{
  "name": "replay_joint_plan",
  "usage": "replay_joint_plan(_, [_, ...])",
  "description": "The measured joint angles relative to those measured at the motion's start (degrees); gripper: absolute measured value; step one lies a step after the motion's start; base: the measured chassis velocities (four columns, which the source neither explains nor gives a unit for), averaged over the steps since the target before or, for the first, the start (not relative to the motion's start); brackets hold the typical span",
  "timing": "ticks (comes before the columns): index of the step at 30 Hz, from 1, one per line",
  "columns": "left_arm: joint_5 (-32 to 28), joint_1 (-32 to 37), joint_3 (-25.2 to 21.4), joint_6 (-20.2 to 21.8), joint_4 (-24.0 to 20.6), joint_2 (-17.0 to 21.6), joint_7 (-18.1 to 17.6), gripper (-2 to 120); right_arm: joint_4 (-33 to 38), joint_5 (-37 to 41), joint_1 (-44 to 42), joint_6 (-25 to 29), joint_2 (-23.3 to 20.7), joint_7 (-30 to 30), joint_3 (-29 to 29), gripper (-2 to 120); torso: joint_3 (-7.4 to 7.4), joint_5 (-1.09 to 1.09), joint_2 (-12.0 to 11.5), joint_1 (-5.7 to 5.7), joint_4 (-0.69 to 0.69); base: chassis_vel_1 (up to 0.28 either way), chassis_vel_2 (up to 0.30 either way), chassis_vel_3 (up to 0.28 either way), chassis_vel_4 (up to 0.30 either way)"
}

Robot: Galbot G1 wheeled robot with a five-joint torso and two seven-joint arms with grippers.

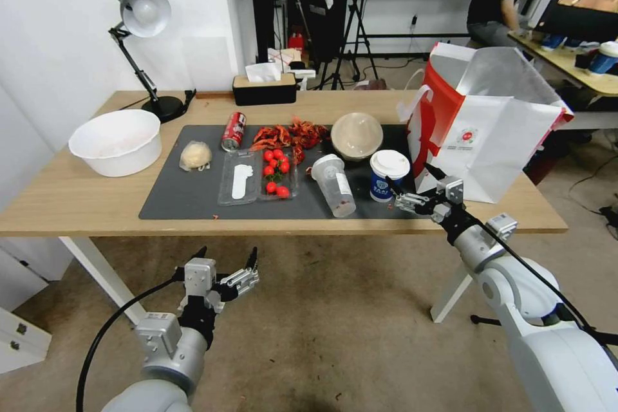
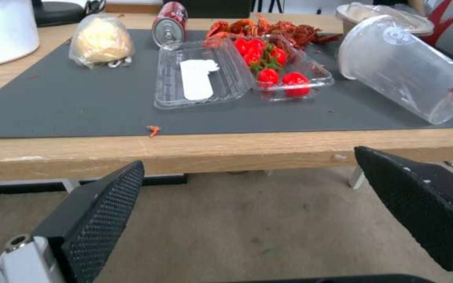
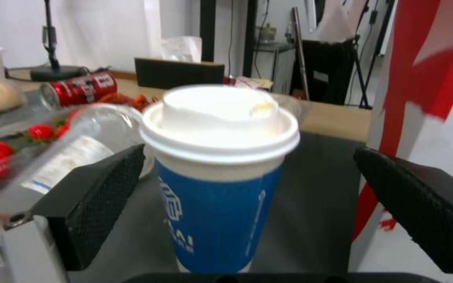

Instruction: Pick up the trash from the table and place it into the takeout bag.

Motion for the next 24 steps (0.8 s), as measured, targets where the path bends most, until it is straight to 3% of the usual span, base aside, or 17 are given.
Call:
replay_joint_plan(22, [-0.21,0.02,-0.56,-0.59,0.48,0.22,0.03,100,-7.47,-2.68,5.72,-2.01,2.3,-2.24,-4.79,100,0.0,0.0,0.0,0.0,-0.01,0.0,0.0,0.0,0.0])
replay_joint_plan(24, [-0.23,0.01,-0.71,-0.59,0.45,0.22,0.03,100,-8.09,-2.88,6.27,-2.26,2.69,-2.35,-5.44,96,0.0,0.0,0.0,0.0,0.0,0.0,0.0,0.0,0.0])
